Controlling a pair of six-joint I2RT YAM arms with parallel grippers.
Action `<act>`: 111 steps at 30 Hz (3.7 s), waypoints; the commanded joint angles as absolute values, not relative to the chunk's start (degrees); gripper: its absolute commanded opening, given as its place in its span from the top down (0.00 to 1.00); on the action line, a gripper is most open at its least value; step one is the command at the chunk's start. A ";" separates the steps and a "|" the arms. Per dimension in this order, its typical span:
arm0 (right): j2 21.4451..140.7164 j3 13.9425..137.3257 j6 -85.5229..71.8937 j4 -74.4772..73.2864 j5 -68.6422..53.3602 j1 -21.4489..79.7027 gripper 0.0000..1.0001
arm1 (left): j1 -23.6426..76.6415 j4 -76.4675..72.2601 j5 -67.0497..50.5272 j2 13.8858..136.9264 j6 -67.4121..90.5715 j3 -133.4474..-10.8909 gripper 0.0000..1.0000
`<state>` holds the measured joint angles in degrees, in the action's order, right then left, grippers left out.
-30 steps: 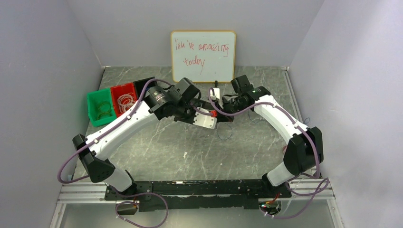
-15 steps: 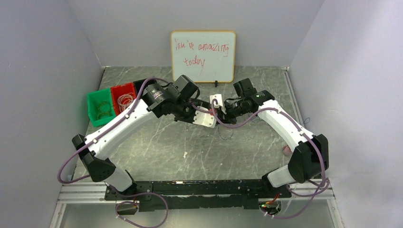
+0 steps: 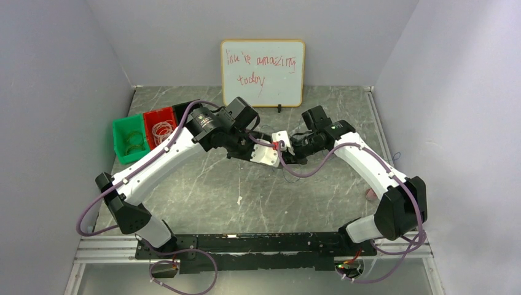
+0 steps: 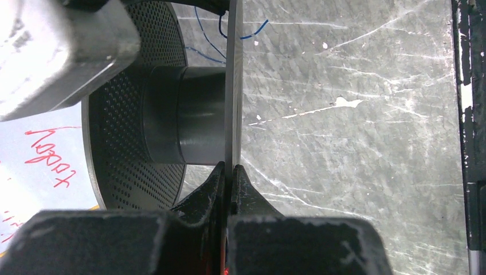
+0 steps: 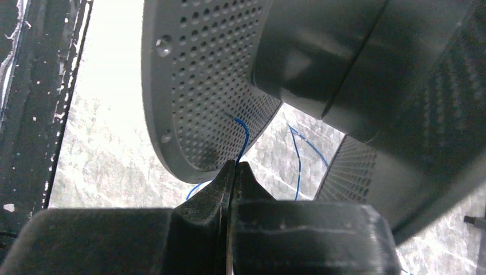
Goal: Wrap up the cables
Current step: Place the cable on the cable reel.
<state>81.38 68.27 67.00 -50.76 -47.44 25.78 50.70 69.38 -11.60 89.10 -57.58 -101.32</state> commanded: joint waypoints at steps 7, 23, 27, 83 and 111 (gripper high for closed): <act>78.56 63.86 67.84 -45.75 -52.44 27.67 0.99 | 50.71 62.91 -10.06 89.53 -56.79 -101.96 0.97; 79.33 58.43 64.08 -37.79 -55.63 29.25 0.95 | 50.66 57.85 -5.19 87.62 -54.33 -94.49 0.97; 80.19 59.01 64.66 -38.79 -55.47 29.75 0.93 | 50.70 57.86 -5.39 88.17 -54.01 -95.69 0.98; 73.59 63.30 31.36 -24.01 -50.05 21.03 0.14 | 50.66 58.45 -3.64 89.12 -55.45 -102.72 0.97; 82.94 68.02 43.90 -42.58 -72.10 4.78 0.22 | 50.54 63.39 -8.48 89.77 -55.49 -106.75 0.98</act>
